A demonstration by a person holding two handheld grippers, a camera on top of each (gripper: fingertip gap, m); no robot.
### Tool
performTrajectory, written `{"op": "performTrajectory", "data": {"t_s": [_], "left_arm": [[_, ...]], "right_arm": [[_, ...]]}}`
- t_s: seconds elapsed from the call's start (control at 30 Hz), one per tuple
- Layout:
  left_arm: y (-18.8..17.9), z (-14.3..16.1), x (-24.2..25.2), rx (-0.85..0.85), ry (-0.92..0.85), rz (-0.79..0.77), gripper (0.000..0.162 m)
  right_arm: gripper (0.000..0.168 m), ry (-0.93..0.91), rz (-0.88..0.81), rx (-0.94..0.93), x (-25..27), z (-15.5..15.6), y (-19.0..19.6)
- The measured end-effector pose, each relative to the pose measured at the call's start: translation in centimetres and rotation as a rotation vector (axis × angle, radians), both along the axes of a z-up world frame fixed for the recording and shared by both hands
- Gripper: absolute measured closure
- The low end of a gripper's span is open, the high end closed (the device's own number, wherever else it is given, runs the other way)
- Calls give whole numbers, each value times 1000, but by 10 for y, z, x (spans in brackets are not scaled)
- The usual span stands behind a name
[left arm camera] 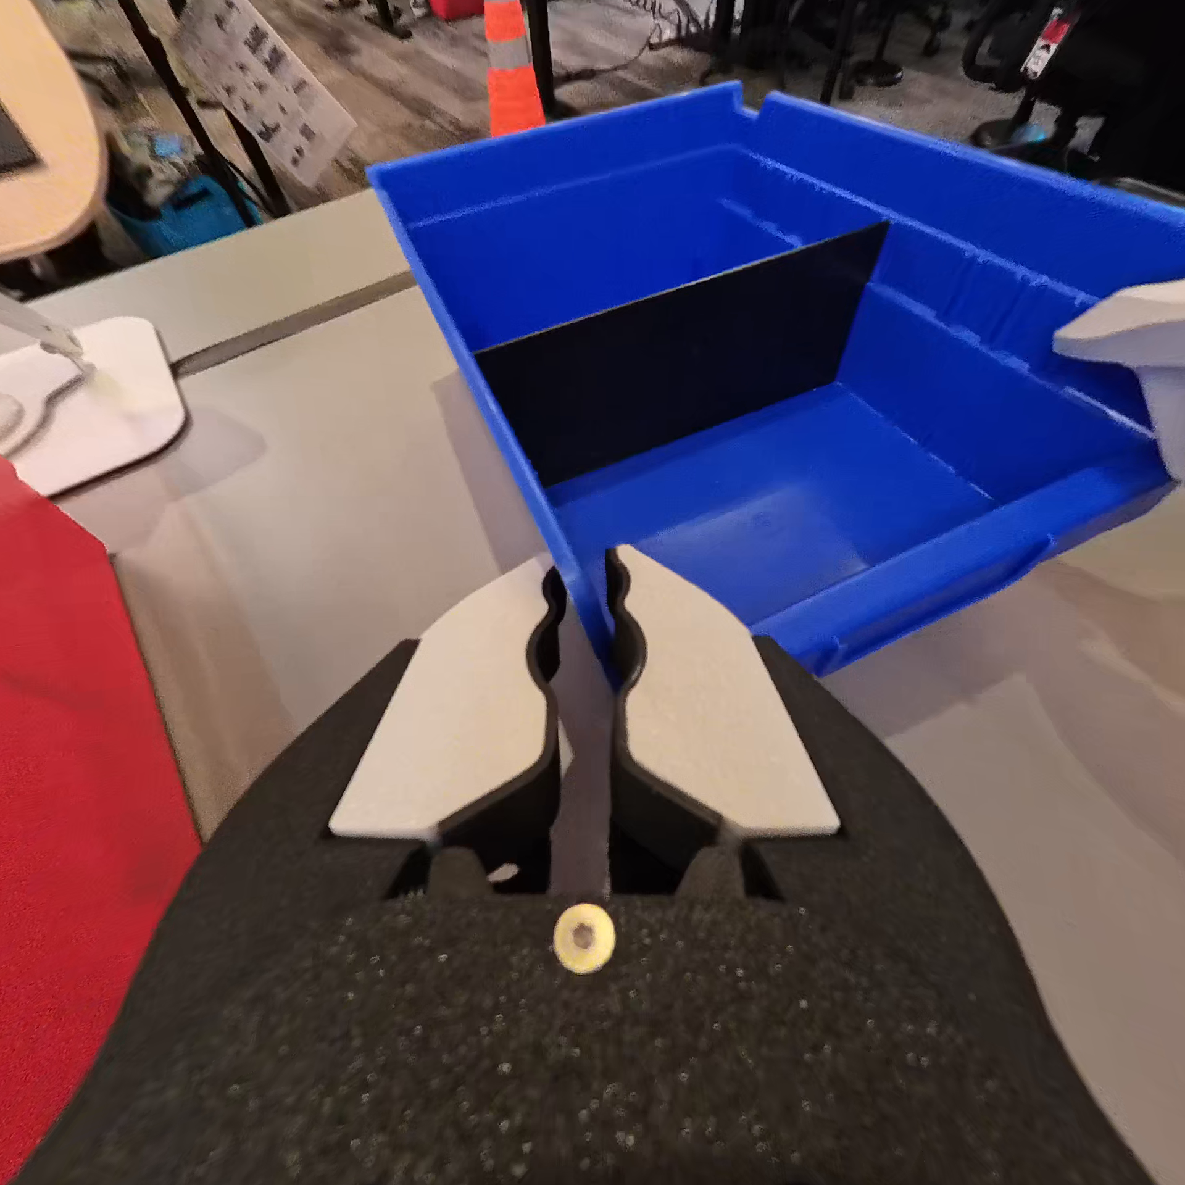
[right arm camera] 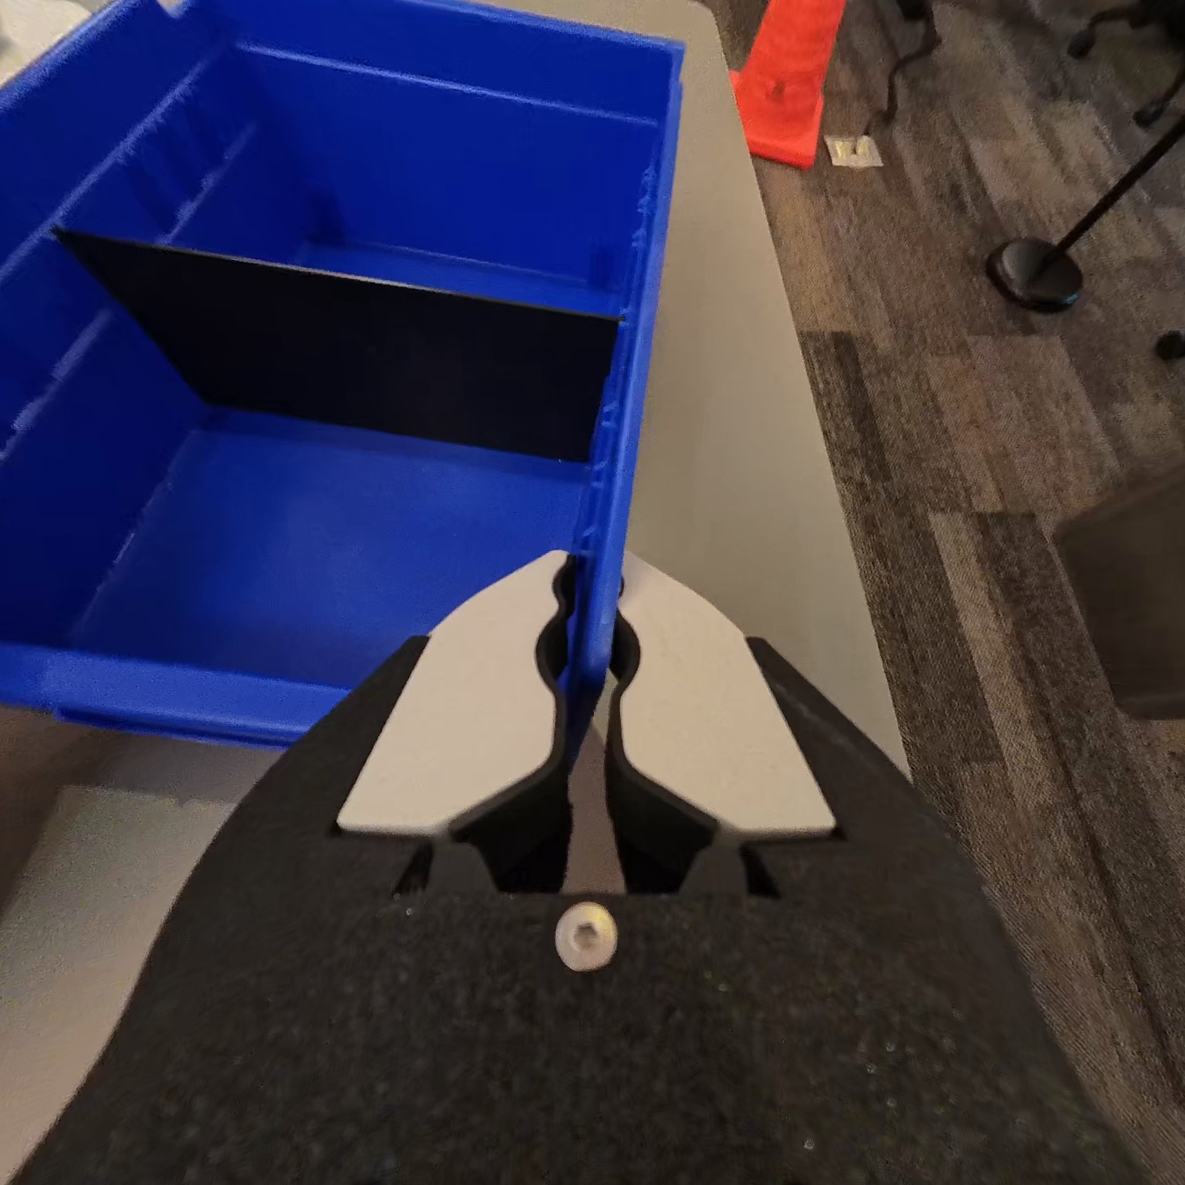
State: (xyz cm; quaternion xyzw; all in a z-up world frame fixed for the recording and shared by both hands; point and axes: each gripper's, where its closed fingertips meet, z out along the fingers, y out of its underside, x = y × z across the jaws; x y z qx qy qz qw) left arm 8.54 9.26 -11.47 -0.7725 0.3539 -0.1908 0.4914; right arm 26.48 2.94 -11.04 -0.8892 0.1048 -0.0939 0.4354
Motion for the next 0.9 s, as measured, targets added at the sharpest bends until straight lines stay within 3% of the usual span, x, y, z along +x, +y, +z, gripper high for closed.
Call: {"op": "performTrajectory", "data": {"t_s": [0.27, 0.4, 0.57, 0.77, 0.83, 0.9], "left_arm": [[-25, -15, -2, -28, -12, -84, 140], [-39, 5, -20, -30, -10, -161, 137], [-37, 42, -69, 67, -8, -97, 139], [-20, 62, -159, 121, 3, 40, 139], [-11, 59, -197, 112, 10, 109, 139], [-2, 52, -238, 98, 13, 188, 139]], "right_arm": [[163, 130, 46, 50, 4, -23, 13], [163, 162, 51, 49, 4, -27, 19], [159, 206, -5, 48, 11, -27, 25], [149, -119, -51, 66, -4, 36, 29], [146, -251, -31, 56, -33, 59, 36], [142, -299, 121, 64, -93, 68, 52]]}}
